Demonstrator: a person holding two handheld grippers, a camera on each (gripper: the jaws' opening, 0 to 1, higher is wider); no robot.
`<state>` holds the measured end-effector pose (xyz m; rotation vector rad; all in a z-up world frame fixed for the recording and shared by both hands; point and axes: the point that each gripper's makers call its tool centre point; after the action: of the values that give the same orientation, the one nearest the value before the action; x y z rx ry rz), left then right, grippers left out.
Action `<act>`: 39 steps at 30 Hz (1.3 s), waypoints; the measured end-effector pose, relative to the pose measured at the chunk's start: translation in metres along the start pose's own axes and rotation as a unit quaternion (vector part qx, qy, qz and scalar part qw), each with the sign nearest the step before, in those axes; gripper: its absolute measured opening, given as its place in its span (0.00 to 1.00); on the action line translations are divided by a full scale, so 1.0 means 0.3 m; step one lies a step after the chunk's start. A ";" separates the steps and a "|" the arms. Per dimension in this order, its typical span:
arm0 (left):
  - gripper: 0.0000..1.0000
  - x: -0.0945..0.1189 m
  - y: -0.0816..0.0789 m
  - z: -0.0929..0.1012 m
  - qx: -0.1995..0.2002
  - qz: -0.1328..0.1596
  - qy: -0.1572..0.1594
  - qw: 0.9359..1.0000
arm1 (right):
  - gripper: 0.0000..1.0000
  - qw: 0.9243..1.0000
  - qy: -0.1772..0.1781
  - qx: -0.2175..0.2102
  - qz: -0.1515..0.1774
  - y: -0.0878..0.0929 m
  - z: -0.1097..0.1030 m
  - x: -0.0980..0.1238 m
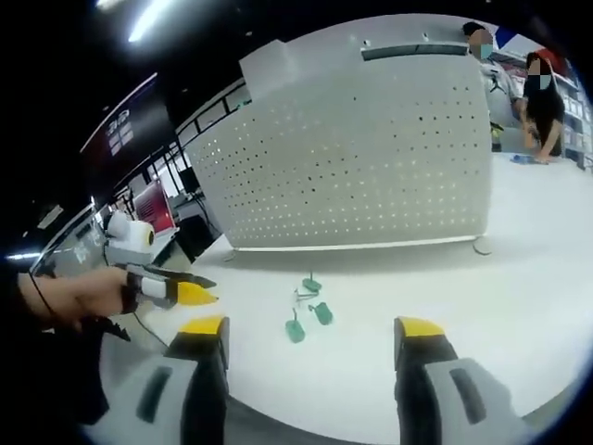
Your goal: Insert the hook assembly into the mounting plate slot until the hook locks in place.
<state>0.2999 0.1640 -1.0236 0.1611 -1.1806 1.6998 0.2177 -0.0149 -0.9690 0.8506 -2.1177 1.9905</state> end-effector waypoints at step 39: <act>0.20 -0.445 0.016 -0.037 -0.041 -0.044 -0.082 0.995 | 0.62 0.996 0.024 -0.088 -0.024 0.081 0.065 -0.018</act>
<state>0.3639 0.0855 -1.1113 0.3035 -1.3423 1.5811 0.2164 -0.0322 -0.9955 0.8084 -2.1848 1.7510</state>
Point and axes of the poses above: the point that each gripper's makers call its tool centre point, and the gripper's own axes: x roughly backward along the fingers, z roughly to its right, y roughly out of its underside, and after that the axes turned 11 degrees about x, right-handed
